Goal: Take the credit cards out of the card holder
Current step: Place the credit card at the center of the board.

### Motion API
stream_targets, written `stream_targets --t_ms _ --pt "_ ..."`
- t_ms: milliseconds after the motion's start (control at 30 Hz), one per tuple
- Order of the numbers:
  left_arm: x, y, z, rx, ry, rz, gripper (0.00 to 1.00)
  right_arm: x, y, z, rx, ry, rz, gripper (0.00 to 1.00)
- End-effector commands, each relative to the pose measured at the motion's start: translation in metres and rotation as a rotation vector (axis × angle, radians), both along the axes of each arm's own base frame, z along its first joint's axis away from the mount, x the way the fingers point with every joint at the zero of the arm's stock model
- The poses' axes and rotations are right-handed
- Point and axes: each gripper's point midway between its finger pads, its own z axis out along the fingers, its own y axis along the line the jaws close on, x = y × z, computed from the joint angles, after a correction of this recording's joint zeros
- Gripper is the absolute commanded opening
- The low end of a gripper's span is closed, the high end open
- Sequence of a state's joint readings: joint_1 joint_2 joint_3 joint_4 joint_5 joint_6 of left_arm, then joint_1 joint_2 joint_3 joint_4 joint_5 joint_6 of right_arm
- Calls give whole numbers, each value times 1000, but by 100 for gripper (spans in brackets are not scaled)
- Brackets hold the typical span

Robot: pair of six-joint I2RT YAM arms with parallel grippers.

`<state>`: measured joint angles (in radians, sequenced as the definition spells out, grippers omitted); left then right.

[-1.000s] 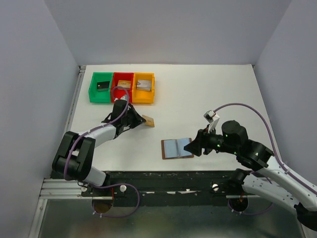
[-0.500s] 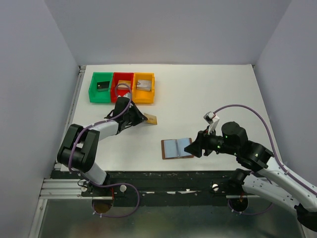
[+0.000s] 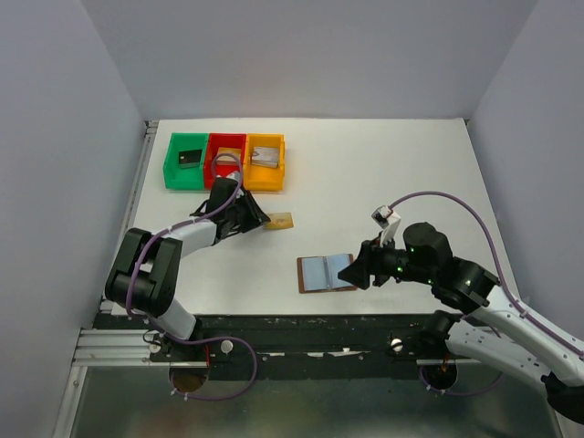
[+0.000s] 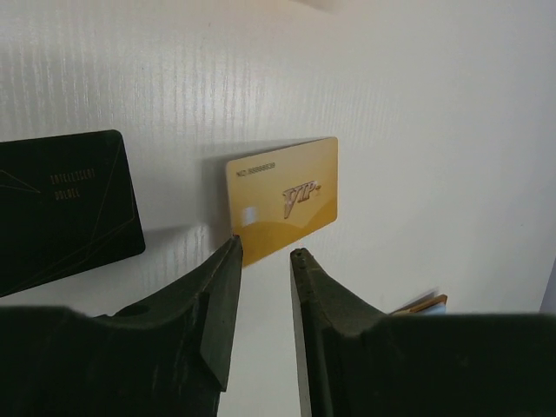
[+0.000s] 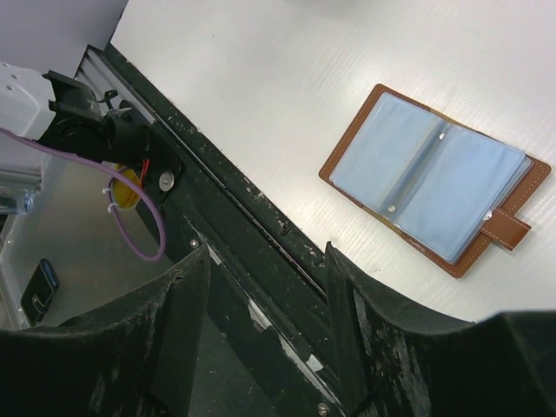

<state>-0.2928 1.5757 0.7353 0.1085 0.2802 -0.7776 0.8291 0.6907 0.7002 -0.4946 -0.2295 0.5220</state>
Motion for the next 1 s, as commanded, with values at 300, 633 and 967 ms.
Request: stream_targets --t_ms 300,633,967 --pt "9 25 13 132 -27 23 53 12 -5 -11 -63 -18 -38 64" --pt "-26 24 45 125 -101 83 53 49 -62 -71 -418 71 -398 64" --pt "-96 -75 63 -26 -165 -189 49 57 -73 -124 -569 208 -491 64"
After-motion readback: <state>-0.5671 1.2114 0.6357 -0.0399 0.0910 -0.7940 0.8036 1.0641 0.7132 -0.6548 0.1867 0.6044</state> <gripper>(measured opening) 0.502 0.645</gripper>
